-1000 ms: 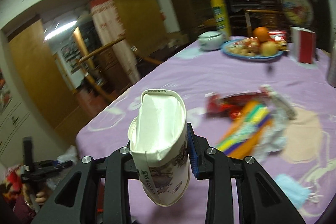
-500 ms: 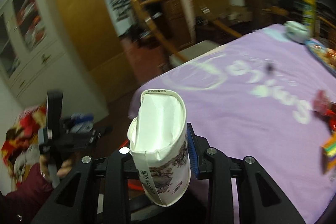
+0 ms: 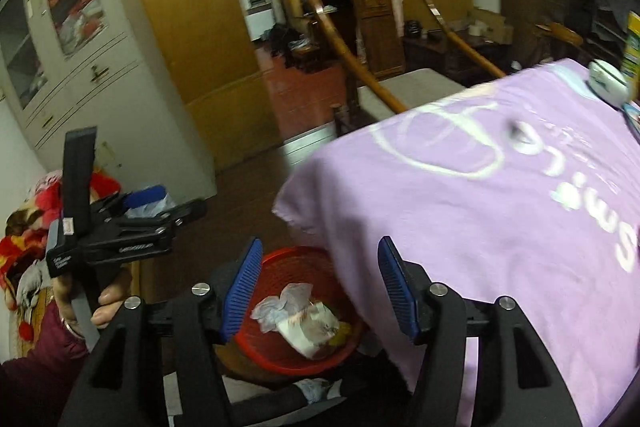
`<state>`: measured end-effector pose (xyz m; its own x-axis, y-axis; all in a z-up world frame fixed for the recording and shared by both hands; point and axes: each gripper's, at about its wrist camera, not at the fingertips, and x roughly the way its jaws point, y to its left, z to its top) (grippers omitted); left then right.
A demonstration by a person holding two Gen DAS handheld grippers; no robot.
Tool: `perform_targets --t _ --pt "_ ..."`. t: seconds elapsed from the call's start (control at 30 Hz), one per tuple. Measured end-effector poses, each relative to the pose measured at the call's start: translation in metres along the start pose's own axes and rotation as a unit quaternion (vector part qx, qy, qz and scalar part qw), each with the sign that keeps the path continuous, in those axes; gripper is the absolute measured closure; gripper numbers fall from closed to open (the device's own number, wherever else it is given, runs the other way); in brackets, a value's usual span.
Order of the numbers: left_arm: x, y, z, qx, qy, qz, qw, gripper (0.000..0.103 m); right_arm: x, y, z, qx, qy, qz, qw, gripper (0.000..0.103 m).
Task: Collect trash
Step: 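Carry the wrapper and paper cup over the red wastebasket and open both tools, then move back to the table and grasp the striped medicine box with the left tool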
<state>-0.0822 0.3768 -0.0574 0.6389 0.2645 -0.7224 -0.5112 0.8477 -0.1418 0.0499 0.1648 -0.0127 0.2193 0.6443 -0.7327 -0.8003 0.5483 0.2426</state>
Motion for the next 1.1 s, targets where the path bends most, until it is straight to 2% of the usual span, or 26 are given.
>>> perform_targets --t 0.1,0.3,0.5,0.63,0.8,0.93,1.1 --pt "0.000 -0.015 0.000 0.005 0.002 -0.012 0.9999 0.007 -0.010 -0.019 -0.004 0.020 -0.012 -0.014 1.000 0.042" --pt "-0.005 -0.058 0.000 0.032 0.002 -0.046 0.9985 0.007 -0.056 -0.065 -0.025 0.064 -0.054 -0.051 0.995 0.038" --pt "-0.010 -0.111 -0.003 0.075 0.007 -0.070 0.9947 0.007 -0.112 -0.117 -0.054 0.109 -0.105 -0.105 0.983 0.031" --pt "-0.012 -0.151 -0.004 0.104 0.011 -0.092 0.9902 0.007 -0.156 -0.153 -0.082 0.136 -0.147 -0.167 0.966 0.024" --pt "-0.008 -0.211 -0.004 0.146 0.015 -0.126 0.9811 0.007 -0.199 -0.198 -0.119 0.185 -0.178 -0.212 0.943 0.022" --pt "-0.003 -0.260 -0.005 0.170 0.025 -0.158 0.9723 0.007 -0.221 -0.240 -0.146 0.227 -0.186 -0.245 0.924 0.021" --pt "0.010 -0.328 -0.002 0.203 0.043 -0.202 0.9571 0.007 -0.237 -0.275 -0.172 0.258 -0.191 -0.281 0.905 0.021"
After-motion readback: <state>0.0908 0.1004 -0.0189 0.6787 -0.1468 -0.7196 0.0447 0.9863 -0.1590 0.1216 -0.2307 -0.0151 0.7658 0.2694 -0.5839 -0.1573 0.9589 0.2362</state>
